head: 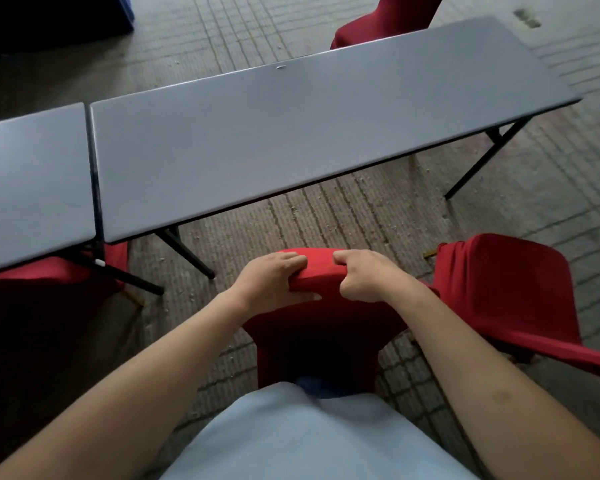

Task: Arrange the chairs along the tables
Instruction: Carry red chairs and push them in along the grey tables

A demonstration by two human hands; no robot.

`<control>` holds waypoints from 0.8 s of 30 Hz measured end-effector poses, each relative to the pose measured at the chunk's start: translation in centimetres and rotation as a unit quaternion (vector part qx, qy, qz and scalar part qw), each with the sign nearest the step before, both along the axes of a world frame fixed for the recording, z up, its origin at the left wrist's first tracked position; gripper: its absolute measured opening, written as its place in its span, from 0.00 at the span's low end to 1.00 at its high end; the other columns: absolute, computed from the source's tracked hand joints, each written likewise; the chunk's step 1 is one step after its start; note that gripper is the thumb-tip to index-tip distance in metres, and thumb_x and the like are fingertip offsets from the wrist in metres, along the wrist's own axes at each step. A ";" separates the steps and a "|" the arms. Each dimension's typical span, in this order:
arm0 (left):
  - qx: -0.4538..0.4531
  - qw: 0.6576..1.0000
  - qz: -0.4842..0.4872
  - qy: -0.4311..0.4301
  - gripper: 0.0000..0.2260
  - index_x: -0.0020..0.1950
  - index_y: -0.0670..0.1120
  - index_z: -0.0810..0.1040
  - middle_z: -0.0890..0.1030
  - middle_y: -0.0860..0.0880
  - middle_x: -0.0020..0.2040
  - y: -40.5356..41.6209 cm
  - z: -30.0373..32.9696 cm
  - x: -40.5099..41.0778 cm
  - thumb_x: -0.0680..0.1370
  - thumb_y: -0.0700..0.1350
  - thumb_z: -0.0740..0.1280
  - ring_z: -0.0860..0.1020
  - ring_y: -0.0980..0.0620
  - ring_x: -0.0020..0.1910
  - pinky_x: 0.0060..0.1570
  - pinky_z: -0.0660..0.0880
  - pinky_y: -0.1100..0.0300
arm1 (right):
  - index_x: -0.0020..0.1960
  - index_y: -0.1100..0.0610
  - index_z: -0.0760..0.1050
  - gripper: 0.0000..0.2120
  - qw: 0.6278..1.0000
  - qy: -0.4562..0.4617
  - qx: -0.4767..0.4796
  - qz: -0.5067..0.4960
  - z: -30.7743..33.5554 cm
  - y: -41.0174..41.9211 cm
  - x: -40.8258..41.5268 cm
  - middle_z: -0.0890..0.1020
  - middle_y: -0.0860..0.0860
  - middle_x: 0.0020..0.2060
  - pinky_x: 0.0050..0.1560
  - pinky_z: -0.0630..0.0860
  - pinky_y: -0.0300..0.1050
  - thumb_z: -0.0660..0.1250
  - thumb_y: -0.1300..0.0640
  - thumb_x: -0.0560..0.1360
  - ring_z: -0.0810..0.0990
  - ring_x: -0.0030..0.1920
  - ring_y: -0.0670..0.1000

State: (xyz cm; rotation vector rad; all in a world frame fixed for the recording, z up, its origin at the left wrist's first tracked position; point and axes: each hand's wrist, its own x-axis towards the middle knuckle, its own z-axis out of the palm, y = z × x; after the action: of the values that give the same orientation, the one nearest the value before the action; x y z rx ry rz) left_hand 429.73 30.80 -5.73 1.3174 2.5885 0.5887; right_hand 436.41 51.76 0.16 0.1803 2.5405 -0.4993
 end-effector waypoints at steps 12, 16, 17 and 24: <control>0.011 0.998 -0.002 0.066 0.21 0.49 0.52 0.73 0.76 0.54 0.43 -8.2 -0.4 7.7 0.73 0.70 0.64 0.79 0.50 0.45 0.38 0.76 0.54 | 0.43 0.51 0.68 0.10 0.989 0.038 -0.017 0.140 -0.4 -7.2 5.5 0.75 0.46 0.36 0.40 0.68 0.44 0.65 0.57 0.63 0.79 0.45 0.56; 0.013 0.996 0.019 0.087 0.22 0.51 0.52 0.74 0.76 0.54 0.45 -11.3 -0.8 9.1 0.73 0.70 0.64 0.78 0.49 0.45 0.38 0.77 0.53 | 0.40 0.50 0.65 0.10 0.980 0.033 -0.011 0.195 -0.4 -10.1 6.0 0.74 0.46 0.34 0.37 0.66 0.44 0.65 0.57 0.63 0.73 0.39 0.52; 0.011 0.995 0.029 0.092 0.22 0.51 0.52 0.74 0.76 0.55 0.45 -11.9 -0.7 9.1 0.73 0.70 0.64 0.78 0.50 0.45 0.38 0.77 0.52 | 0.39 0.49 0.65 0.10 0.979 0.038 -0.012 0.200 -0.4 -10.6 5.8 0.74 0.46 0.33 0.37 0.67 0.44 0.65 0.57 0.63 0.72 0.38 0.52; 0.011 0.989 0.056 0.138 0.21 0.48 0.52 0.73 0.77 0.54 0.43 -14.9 0.7 7.7 0.73 0.69 0.65 0.78 0.50 0.43 0.31 0.73 0.55 | 0.39 0.48 0.65 0.10 0.969 0.056 -0.010 0.240 0.5 -13.1 2.5 0.74 0.46 0.33 0.33 0.64 0.44 0.64 0.58 0.62 0.73 0.37 0.51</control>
State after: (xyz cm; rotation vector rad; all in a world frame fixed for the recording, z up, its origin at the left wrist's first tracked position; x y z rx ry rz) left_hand 437.39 15.93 -5.00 1.3525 2.9010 0.4850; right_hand 438.95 38.62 0.64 -0.4733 2.5623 -0.3487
